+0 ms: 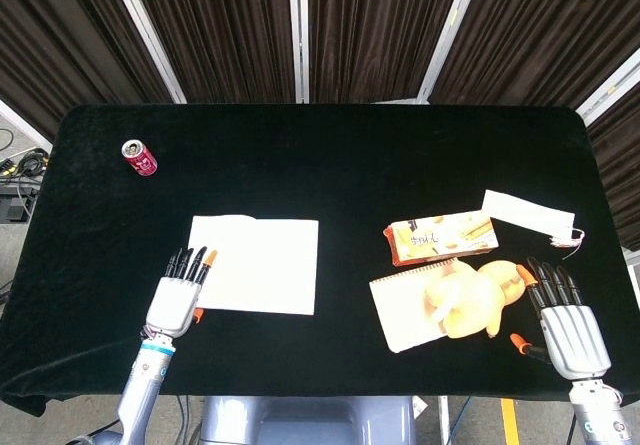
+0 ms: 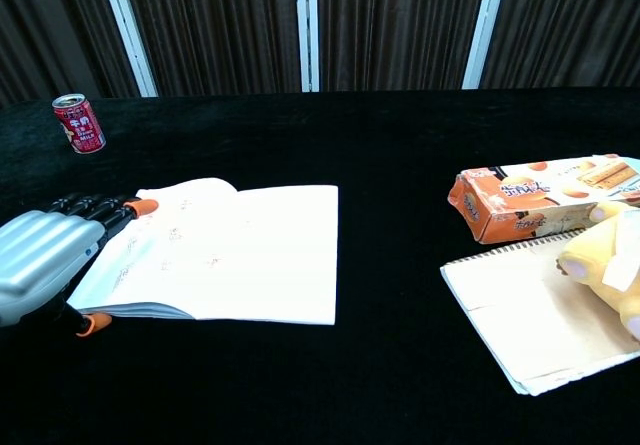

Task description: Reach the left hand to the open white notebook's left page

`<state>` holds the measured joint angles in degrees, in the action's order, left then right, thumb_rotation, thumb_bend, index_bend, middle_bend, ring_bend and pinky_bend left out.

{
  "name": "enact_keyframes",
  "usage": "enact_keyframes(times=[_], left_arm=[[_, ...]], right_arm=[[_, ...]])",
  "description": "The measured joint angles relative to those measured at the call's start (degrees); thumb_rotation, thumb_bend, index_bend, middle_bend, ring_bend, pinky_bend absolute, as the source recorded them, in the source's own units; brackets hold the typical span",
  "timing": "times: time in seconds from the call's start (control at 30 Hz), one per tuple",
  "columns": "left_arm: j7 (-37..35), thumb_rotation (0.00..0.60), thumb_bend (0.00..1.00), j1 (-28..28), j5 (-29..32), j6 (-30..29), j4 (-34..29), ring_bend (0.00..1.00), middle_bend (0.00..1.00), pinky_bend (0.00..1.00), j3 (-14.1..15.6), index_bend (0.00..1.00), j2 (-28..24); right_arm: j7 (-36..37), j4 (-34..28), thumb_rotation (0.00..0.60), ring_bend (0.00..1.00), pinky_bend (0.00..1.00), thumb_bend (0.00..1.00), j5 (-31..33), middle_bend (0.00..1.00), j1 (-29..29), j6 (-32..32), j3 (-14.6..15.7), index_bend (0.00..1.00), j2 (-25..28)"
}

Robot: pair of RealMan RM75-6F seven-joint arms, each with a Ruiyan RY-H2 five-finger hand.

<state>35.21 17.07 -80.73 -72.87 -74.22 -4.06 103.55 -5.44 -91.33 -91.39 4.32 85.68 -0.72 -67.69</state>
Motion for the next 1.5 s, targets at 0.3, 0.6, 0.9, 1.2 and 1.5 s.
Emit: enact_keyframes(times=[0.3, 0.6, 0.9, 1.2, 1.5], left_arm=[[0.03, 0.600, 0.24, 0.42, 0.43, 0.02, 1.92, 0.00, 0.00, 0.00, 0.25, 0.00, 1.00], [-0.33, 0.600, 0.48, 0.85, -0.53, -1.01, 3.15, 0.00, 0.00, 0.00, 0.41, 0.00, 1.29], [-1.14, 0.600, 0.49, 1.82, -7.74, -7.07, 7.84, 0.00, 0.00, 0.00, 1.45, 0.00, 2.79], [-1.67, 0.600, 0.48, 2.76, -12.95, -11.68, 7.03, 0.00, 0.00, 0.00, 2.18, 0.00, 2.76], [0.74, 0.600, 0.47, 6.06, -15.16, -11.02, 3.85, 0.00, 0.00, 0.00, 0.26, 0.00, 2.81]], right_arm=[[0.42, -0.11, 0.600, 0.00, 0.00, 0.01, -0.20, 0.00, -0.08, 0.15, 0.07, 0.00, 0.19], [0.38, -0.23, 0.600, 0.00, 0.00, 0.01, -0.33, 0.00, -0.05, -0.16, 0.30, 0.00, 0.12], [0.90, -0.34, 0.600, 0.00, 0.00, 0.01, -0.34, 0.00, -0.08, -0.01, 0.22, 0.00, 0.36], [1.12, -0.46, 0.600, 0.00, 0.00, 0.01, -0.35, 0.00, -0.12, 0.14, 0.15, 0.00, 0.45], [1.66, -0.83, 0.600, 0.00, 0.00, 0.01, -0.35, 0.00, -0.19, 0.48, -0.04, 0.00, 0.76]])
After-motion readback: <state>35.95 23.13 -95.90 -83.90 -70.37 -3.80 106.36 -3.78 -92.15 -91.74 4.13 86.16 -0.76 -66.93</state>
